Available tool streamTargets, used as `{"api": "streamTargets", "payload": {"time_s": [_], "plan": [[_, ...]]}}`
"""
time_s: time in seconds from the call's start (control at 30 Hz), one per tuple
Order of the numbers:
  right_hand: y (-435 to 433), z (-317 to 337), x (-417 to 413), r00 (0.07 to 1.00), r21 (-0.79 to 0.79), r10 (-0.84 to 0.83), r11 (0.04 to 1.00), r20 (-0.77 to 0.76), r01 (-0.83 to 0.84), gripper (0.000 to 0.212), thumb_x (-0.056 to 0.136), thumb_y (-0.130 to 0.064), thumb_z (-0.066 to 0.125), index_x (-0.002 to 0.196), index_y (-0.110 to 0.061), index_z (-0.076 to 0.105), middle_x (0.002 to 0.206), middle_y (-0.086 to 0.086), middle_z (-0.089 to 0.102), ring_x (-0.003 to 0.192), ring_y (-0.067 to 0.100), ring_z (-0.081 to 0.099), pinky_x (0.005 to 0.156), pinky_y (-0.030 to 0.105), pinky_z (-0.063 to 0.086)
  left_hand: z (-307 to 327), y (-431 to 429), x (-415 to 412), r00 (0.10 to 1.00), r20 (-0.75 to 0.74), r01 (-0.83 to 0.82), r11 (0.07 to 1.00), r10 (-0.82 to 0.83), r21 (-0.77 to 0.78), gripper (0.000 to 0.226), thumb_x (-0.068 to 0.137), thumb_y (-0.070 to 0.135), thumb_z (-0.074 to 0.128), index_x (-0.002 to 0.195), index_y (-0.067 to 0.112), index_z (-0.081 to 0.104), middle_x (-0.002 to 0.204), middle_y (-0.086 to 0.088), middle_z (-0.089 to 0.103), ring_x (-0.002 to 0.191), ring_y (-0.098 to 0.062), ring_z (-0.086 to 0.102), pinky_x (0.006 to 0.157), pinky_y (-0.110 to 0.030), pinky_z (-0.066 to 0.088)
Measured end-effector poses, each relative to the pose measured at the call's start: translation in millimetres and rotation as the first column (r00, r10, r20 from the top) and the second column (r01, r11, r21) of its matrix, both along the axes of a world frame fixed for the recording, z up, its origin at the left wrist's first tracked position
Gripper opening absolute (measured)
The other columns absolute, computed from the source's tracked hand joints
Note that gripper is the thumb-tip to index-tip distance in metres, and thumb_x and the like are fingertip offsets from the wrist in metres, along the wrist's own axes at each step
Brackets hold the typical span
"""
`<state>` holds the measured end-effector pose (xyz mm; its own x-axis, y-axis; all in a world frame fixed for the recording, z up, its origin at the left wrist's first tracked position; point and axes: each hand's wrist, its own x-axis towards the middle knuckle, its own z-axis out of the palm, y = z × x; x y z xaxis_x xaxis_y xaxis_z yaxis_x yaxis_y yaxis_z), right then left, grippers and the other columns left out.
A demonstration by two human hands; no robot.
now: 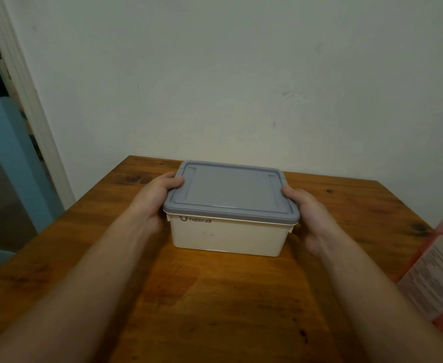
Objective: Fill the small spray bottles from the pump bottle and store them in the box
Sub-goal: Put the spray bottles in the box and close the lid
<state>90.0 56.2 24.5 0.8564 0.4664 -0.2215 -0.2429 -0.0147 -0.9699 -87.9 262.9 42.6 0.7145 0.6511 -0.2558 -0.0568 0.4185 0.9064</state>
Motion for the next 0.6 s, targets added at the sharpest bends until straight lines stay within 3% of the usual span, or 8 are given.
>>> {"api": "streamTargets", "payload": {"time_s": [0.1, 0.2, 0.33, 0.4, 0.5, 0.6], "plan": [[0.8, 0.3, -0.5, 1.000, -0.009, 0.009, 1.000, -0.019, -0.009, 0.063, 0.082, -0.036, 0.070, 0.140, -0.021, 0.050, 0.121, 0.007, 0.069, 0.101, 0.025, 0.066, 0.062, 0.033, 0.049, -0.1, -0.8, -0.5, 1.000, 0.011, -0.011, 1.000, 0.011, 0.012, 0.044, 0.091, 0.017, 0.060, 0.133, 0.023, 0.052, 0.114, -0.013, 0.068, 0.099, -0.031, 0.068, 0.071, -0.044, 0.058], [-1.0, 0.6, -1.9, 0.999, 0.002, 0.018, 1.000, -0.034, -0.017, 0.042, 0.087, -0.034, 0.066, 0.125, -0.017, 0.063, 0.111, 0.007, 0.073, 0.098, 0.026, 0.067, 0.065, 0.034, 0.049, 0.1, -2.9, -2.1, 1.000, 0.016, -0.006, 1.000, 0.007, -0.018, 0.045, 0.091, 0.018, 0.060, 0.135, 0.020, 0.050, 0.112, -0.014, 0.069, 0.094, -0.031, 0.070, 0.065, -0.042, 0.059], [-2.0, 3.7, -10.6, 0.997, 0.043, 0.028, 0.999, -0.073, -0.025, 0.029, 0.090, -0.034, 0.064, 0.112, -0.016, 0.071, 0.105, 0.007, 0.076, 0.098, 0.027, 0.068, 0.067, 0.036, 0.050, 3.1, -12.2, -6.3, 1.000, 0.026, 0.016, 0.997, -0.014, -0.070, 0.027, 0.092, 0.022, 0.059, 0.116, 0.008, 0.061, 0.096, -0.015, 0.073, 0.079, -0.028, 0.071, 0.054, -0.035, 0.058], [-3.0, 4.0, -17.3, 0.995, 0.080, 0.014, 0.997, -0.099, -0.006, 0.029, 0.089, -0.035, 0.066, 0.109, -0.015, 0.072, 0.102, 0.008, 0.076, 0.097, 0.026, 0.068, 0.073, 0.039, 0.054, -0.5, -14.3, -8.2, 0.998, 0.057, 0.025, 0.995, -0.020, -0.094, 0.029, 0.091, 0.026, 0.061, 0.115, 0.010, 0.063, 0.102, -0.015, 0.073, 0.088, -0.031, 0.071, 0.068, -0.041, 0.060], [-4.2, -0.5, -25.2, 0.990, 0.184, 0.048, 0.983, -0.134, -0.023, 0.029, 0.091, -0.040, 0.063, 0.103, -0.017, 0.077, 0.103, 0.009, 0.077, 0.108, 0.030, 0.067, 0.100, 0.049, 0.049, -13.6, -17.5, -9.4, 0.991, 0.134, 0.017, 0.991, 0.001, -0.133, 0.031, 0.090, 0.035, 0.061, 0.112, 0.014, 0.069, 0.113, -0.016, 0.070, 0.107, -0.035, 0.066, 0.097, -0.051, 0.049], [-5.1, -7.0, -36.0, 0.990, 0.287, 0.068, 0.957, -0.124, -0.030, 0.033, 0.094, -0.042, 0.056, 0.107, -0.019, 0.076, 0.108, 0.008, 0.076, 0.109, 0.030, 0.067, 0.101, 0.050, 0.048, -23.3, -24.4, -11.1, 0.972, 0.236, 0.029, 0.990, 0.004, -0.135, 0.037, 0.094, 0.040, 0.052, 0.111, 0.013, 0.071, 0.115, -0.016, 0.070, 0.112, -0.034, 0.063, 0.103, -0.050, 0.044]]}}
